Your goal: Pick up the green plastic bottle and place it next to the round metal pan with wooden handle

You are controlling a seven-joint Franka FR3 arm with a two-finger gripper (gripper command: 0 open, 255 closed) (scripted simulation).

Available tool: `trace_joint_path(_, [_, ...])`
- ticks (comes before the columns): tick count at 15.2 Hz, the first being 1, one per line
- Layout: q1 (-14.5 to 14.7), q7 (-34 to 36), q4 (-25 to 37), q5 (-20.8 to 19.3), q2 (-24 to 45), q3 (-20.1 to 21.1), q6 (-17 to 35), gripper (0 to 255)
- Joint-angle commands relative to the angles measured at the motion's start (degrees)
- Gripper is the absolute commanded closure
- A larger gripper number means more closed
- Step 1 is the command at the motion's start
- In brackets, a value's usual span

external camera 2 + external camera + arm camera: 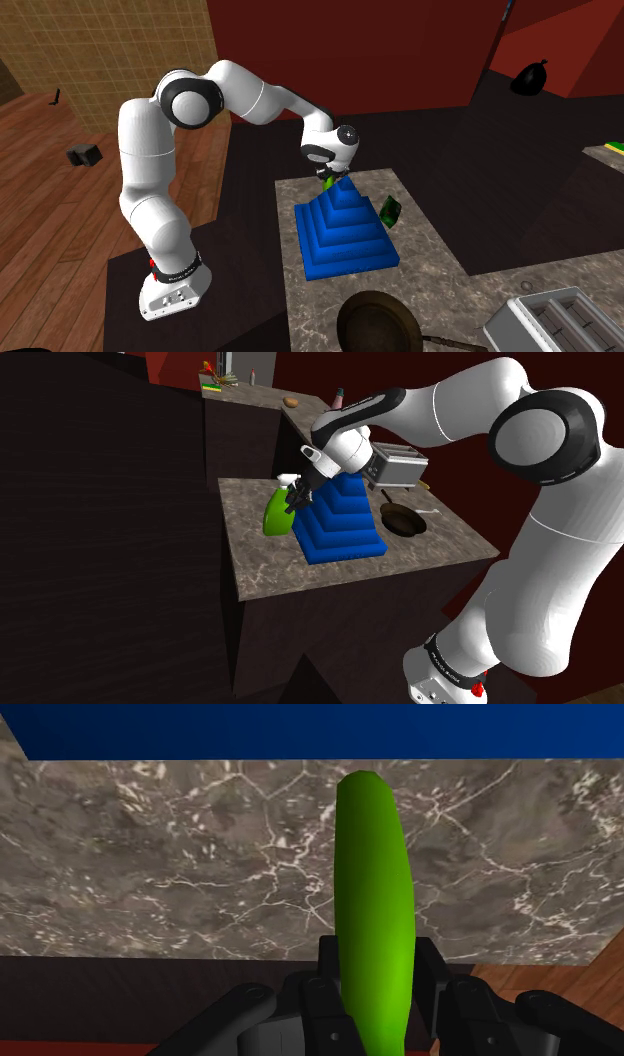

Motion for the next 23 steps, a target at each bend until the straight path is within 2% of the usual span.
trace_joint_path(1, [0.01, 0.0, -0.01, 0.0, 0.01, 0.02, -0.02, 255])
trace_joint_path(3, [0.02, -0.01, -0.02, 0.01, 0.01, 0.02, 0.0, 255])
trace_joint_path(23, [1.27, 11.06, 3.85, -10.03, -8.87, -2.26, -8.52, 255])
